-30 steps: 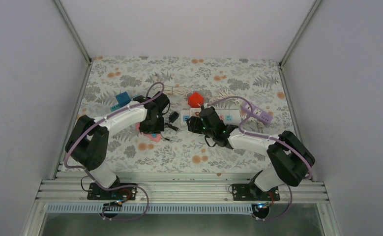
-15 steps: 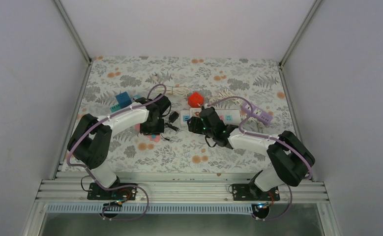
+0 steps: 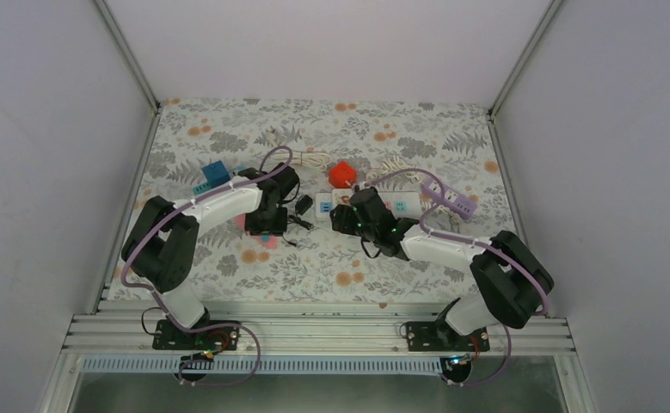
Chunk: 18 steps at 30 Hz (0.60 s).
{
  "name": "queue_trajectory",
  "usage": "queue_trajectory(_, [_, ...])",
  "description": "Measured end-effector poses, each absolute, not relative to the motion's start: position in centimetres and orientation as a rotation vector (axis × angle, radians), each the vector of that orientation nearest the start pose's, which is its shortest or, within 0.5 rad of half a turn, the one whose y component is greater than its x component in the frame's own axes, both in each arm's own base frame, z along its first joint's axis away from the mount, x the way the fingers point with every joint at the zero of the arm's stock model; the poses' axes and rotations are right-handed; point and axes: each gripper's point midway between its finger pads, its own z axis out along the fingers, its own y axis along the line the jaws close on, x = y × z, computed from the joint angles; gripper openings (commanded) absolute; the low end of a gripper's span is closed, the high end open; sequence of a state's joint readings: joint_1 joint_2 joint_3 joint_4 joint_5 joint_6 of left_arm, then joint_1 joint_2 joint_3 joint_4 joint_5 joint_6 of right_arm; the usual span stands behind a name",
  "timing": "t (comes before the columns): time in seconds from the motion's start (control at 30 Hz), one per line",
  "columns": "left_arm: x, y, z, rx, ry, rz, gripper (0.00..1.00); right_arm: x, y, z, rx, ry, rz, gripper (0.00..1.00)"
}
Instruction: Insert the plug
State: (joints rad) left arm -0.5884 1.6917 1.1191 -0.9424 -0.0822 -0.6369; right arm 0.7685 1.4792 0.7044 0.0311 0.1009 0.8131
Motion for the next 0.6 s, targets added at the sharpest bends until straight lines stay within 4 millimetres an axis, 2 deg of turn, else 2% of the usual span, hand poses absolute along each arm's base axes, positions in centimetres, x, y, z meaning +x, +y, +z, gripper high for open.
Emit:
queue_trajectory(0.07, [26.2,-15.6,5.0,-0.065,3.054,0.083,0.62,29.5,25.9,8.6,0.109,2.398,0.666,0.68])
queue_trajectory(0.17, [26.4,-14.9,5.7,-0.056,3.050,0.136,0.74,29.7,25.6,9.8,0.119,2.366,0.669,0.70])
queue_trajectory(0.27, [27.5,-15.0,8.0,-0.060,2.986,0.112,0.77,30.0,25.1,11.0,0.128,2.332,0.660,0.72])
queue_trajectory(0.4, [28.7,-15.4,12.4,-0.063,2.855,0.005,0.78,30.2,24.4,11.4,0.133,2.322,0.623,0.76])
queue_trajectory(0.6, [29.8,-15.3,18.9,-0.035,2.609,-0.136,0.78,30.5,22.4,11.6,0.131,2.333,0.499,0.98])
